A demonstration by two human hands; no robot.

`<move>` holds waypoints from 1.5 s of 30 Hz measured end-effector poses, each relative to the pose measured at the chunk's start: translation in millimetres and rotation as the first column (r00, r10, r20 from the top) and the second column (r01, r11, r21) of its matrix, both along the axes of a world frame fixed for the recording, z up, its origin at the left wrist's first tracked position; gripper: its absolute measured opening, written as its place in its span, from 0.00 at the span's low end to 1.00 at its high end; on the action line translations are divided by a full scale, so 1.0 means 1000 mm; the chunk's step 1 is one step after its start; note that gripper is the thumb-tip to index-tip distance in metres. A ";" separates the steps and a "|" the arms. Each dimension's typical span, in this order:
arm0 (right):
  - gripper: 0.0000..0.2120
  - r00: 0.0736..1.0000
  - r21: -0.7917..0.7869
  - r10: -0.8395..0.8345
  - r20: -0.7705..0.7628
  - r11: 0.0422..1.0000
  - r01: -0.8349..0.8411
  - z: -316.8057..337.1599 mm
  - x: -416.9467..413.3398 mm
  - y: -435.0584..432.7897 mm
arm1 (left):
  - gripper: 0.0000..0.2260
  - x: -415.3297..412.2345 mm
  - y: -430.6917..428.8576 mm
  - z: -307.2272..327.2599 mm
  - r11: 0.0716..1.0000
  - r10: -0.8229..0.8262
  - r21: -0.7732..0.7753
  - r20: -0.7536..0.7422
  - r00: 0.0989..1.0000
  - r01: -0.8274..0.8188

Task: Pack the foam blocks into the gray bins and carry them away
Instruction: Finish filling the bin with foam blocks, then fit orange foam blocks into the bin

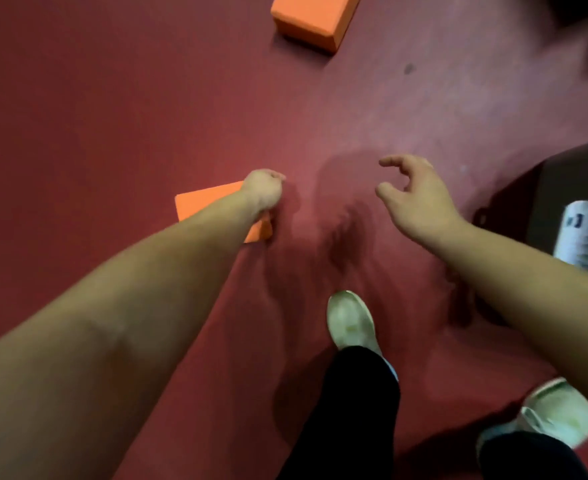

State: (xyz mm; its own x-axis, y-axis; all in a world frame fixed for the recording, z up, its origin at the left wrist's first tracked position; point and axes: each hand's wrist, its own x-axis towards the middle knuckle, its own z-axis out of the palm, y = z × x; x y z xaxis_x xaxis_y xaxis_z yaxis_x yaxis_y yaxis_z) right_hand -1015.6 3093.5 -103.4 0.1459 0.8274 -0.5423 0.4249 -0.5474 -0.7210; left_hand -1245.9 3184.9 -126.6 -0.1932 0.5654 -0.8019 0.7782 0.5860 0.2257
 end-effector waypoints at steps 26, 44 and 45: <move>0.02 0.706 -0.412 -0.662 -0.250 0.733 0.541 0.009 -0.070 0.096 | 0.40 -0.078 0.131 0.031 0.603 -0.793 -0.183 -0.240 0.560 0.776; 0.43 0.515 -0.774 -0.840 -0.173 0.439 0.456 -0.159 -0.065 0.367 | 0.32 -0.003 0.202 -0.021 0.847 0.089 0.498 -0.475 0.875 0.185; 0.44 0.505 -0.764 -0.847 -0.165 0.434 0.477 -0.164 -0.065 0.367 | 0.33 -0.002 0.200 -0.022 0.834 0.089 0.517 -0.473 0.877 0.194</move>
State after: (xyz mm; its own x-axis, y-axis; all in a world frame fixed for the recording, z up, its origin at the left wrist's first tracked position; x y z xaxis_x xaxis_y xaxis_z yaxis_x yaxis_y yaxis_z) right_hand -1080.4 3460.6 -267.6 0.0787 0.0686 -0.9945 -0.5651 -0.8188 -0.1012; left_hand -1247.4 3385.3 -148.9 -0.4127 0.8912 -0.1882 0.8953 0.4349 0.0961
